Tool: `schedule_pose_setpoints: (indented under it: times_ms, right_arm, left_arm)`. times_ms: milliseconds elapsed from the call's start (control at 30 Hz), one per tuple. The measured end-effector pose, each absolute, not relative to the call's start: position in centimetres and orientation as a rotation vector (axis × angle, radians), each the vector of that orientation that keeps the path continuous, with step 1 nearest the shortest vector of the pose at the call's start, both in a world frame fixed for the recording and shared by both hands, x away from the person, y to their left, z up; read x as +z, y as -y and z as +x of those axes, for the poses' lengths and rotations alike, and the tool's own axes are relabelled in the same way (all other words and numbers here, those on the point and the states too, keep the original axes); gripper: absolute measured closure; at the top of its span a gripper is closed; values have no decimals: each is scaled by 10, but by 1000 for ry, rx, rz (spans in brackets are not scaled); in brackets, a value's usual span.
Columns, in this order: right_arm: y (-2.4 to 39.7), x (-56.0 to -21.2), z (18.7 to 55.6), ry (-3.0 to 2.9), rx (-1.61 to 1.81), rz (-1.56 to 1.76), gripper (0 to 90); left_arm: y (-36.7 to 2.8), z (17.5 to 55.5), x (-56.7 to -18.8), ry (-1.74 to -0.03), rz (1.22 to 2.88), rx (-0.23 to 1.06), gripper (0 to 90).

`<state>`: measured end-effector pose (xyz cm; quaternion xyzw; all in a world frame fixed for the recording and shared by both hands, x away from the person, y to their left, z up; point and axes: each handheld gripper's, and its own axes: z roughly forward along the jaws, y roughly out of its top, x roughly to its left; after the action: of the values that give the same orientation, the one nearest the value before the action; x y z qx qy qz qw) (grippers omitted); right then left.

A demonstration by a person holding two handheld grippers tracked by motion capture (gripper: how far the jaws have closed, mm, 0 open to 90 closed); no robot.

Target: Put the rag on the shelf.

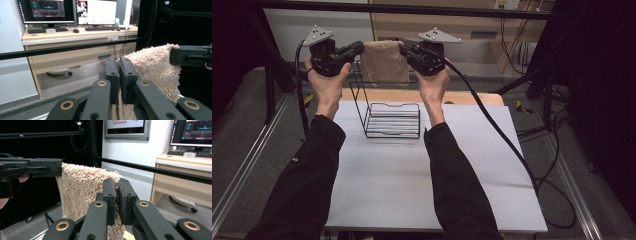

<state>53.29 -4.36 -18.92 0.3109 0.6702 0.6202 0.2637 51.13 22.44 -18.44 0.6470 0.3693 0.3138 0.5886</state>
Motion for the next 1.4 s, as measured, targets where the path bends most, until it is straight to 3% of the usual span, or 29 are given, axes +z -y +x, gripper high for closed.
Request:
schedule_pose_setpoints:
  times_ms: [1400]
  right_arm:
    - [56, -227, 494, -1918, 1645, 762, 833]
  left_arm:
    - [-227, 471, -220, -786, 1622, 666, 855]
